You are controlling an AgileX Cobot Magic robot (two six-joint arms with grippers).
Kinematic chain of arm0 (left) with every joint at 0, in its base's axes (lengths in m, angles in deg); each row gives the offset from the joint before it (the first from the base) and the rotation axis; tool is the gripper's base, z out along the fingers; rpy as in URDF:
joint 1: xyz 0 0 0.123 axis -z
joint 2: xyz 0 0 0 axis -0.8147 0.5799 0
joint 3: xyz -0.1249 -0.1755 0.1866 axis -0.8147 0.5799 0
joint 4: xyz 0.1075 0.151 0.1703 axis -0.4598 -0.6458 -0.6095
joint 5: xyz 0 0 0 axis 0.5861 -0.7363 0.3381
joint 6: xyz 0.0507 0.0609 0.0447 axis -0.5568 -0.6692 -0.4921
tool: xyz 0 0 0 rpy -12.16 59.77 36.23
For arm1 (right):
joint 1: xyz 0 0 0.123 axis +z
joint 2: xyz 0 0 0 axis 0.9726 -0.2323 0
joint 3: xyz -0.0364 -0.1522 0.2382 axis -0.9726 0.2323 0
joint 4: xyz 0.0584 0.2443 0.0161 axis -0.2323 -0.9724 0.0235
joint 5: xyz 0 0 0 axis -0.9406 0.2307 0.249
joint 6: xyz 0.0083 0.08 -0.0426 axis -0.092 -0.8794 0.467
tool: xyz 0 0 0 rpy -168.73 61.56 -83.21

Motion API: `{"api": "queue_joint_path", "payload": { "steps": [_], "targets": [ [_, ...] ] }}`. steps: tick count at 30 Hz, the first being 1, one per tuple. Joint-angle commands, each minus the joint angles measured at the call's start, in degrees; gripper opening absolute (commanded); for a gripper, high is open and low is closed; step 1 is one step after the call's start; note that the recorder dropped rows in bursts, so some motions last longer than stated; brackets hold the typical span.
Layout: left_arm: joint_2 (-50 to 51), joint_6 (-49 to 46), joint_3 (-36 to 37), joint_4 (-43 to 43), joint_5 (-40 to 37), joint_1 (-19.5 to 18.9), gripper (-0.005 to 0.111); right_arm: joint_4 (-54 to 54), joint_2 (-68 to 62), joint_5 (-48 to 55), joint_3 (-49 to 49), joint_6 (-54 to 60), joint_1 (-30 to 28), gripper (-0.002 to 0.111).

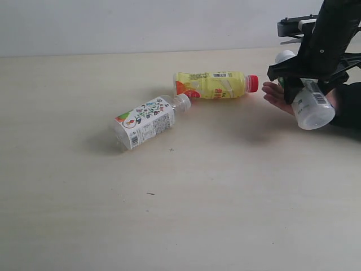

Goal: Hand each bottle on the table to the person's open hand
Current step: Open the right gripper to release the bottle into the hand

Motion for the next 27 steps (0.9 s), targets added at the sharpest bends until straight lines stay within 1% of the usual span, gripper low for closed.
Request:
{"api": "queue_joint_path", "payload": {
  "steps": [1, 5, 8, 10, 11, 12, 13, 14, 15, 18, 27],
  "targets": [
    [-0.38, 0.26, 0.0, 0.08, 0.4, 0.34, 0.0, 0.74, 0.05, -0.94, 0.13, -0.09, -0.25, 0.001],
    [-0.38, 0.26, 0.0, 0.08, 0.4, 0.34, 0.0, 0.74, 0.05, -0.94, 0.13, 0.04, -0.25, 0.014],
    [-0.38, 0.26, 0.0, 0.08, 0.4, 0.34, 0.0, 0.74, 0.05, -0.94, 0.13, 0.04, -0.25, 0.03],
    [-0.38, 0.26, 0.0, 0.08, 0.4, 0.34, 0.0, 0.74, 0.05, -0.94, 0.13, 0.04, -0.25, 0.045],
    [-0.38, 0.26, 0.0, 0.08, 0.4, 0.34, 0.0, 0.74, 0.05, -0.94, 0.13, 0.04, -0.25, 0.058],
    [-0.38, 0.26, 0.0, 0.08, 0.4, 0.34, 0.0, 0.74, 0.05, -0.94, 0.13, 0.04, -0.25, 0.065],
    [-0.38, 0.26, 0.0, 0.08, 0.4, 0.34, 0.0, 0.74, 0.05, -0.94, 0.13, 0.04, -0.25, 0.077],
    [-0.38, 0.26, 0.0, 0.08, 0.4, 0.34, 0.0, 0.74, 0.05, -0.94, 0.13, 0.04, -0.25, 0.083],
    [-0.38, 0.26, 0.0, 0.08, 0.4, 0.34, 0.0, 0.74, 0.05, -0.94, 0.13, 0.04, -0.25, 0.09],
    [-0.38, 0.14, 0.0, 0.08, 0.4, 0.34, 0.0, 0.74, 0.05, -0.94, 0.13, 0.16, -0.25, 0.097],
    [-0.38, 0.27, 0.0, 0.08, 0.4, 0.34, 0.0, 0.74, 1.56, -1.31, 0.13, 0.29, -0.25, 0.097]
  ]
}}
